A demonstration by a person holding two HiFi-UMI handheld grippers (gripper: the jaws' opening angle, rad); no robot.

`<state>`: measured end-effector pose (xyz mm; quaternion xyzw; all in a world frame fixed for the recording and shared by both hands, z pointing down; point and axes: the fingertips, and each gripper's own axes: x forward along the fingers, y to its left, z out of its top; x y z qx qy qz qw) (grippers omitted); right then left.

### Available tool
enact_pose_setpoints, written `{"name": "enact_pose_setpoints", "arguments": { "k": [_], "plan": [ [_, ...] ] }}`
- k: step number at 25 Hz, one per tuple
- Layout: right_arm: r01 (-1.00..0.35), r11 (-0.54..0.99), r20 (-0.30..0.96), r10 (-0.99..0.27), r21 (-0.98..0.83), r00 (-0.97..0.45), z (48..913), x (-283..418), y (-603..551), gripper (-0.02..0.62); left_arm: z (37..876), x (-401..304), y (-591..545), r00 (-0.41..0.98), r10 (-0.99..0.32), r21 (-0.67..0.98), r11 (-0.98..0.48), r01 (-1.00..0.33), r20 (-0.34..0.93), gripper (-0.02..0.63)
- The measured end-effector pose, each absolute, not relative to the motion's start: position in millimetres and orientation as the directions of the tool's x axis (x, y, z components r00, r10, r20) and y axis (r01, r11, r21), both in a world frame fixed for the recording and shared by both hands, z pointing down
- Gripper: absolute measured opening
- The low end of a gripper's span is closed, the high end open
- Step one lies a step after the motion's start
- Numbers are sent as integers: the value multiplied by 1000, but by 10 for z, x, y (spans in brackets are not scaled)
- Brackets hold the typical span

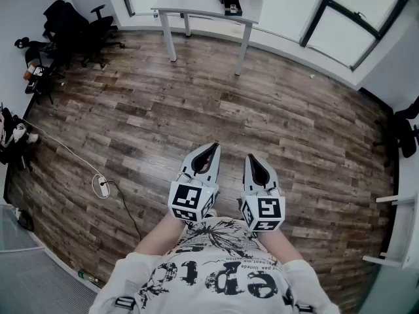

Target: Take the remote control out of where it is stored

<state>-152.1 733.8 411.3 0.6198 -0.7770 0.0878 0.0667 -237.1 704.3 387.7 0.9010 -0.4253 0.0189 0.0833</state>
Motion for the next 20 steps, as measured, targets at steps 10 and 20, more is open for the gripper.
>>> {"name": "enact_pose_setpoints", "arguments": {
  "k": [10,20],
  "plan": [
    [-972,227,205,-950,-59,-234,4123,-1558,7316,3,3914,-2447,6989,626,-770,139,-612,-779,123,11],
    [-972,221,244,-941,-75,-233,4288,-1607,7229,3,4045,-2603,6883,611,-774,164,-589,-791,166,11]
  ]
}}
